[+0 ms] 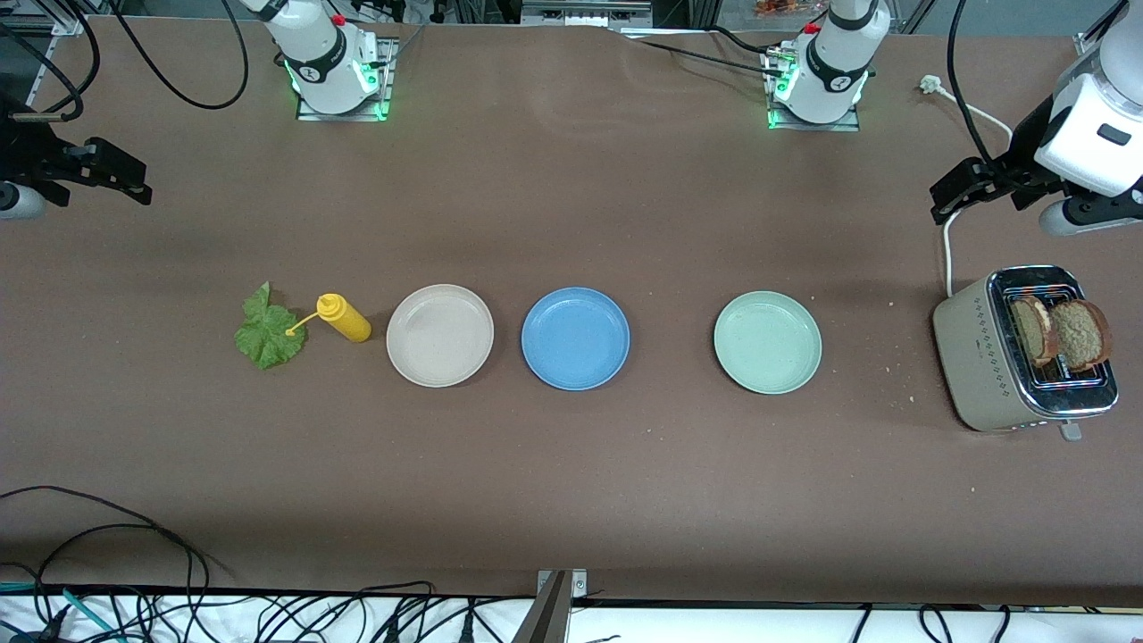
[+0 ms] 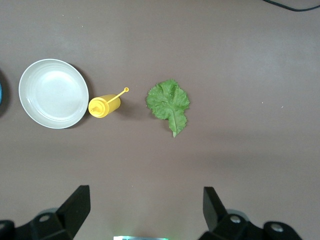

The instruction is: Make sandwich in blue plate with both arms

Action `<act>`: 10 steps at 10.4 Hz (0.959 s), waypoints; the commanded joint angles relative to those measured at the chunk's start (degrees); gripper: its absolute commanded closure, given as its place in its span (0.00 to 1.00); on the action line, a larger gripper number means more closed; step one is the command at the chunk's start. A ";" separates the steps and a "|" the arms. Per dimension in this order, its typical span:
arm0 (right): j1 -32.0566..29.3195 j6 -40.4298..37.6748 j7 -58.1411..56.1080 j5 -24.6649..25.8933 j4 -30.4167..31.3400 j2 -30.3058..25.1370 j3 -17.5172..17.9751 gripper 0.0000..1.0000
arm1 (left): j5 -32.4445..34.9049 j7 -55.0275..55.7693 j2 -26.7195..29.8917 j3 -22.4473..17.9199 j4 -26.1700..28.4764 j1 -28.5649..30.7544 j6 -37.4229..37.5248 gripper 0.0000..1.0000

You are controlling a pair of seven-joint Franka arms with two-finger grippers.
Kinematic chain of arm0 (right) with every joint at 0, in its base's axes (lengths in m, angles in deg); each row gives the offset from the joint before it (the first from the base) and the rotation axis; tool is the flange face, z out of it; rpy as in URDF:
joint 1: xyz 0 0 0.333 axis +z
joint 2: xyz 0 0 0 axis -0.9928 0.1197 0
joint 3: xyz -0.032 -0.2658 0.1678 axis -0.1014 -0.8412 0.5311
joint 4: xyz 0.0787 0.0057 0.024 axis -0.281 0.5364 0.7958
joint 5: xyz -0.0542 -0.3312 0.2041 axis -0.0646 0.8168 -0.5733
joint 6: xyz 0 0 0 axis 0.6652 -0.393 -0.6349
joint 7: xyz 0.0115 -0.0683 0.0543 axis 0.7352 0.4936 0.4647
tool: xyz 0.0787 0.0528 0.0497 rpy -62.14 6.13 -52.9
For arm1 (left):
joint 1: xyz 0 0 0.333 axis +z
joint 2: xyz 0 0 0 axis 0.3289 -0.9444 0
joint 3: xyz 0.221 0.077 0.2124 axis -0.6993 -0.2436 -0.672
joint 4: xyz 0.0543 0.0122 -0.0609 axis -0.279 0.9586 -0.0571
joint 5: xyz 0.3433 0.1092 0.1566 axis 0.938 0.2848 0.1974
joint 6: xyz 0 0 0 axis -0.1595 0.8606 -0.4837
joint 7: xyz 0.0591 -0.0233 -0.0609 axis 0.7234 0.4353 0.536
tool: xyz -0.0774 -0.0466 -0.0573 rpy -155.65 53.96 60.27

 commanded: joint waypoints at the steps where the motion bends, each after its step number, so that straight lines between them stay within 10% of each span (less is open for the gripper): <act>1: -0.18 -1.07 0.51 -0.88 -0.48 -0.42 0.15 0.00 | 0.82 -1.21 -1.53 0.05 -2.11 0.06 1.37 0.00; 10: -0.18 -1.07 0.59 -0.88 -0.57 -0.34 0.15 0.00 | 3.20 -5.27 -1.62 -0.13 -2.20 0.32 1.37 0.00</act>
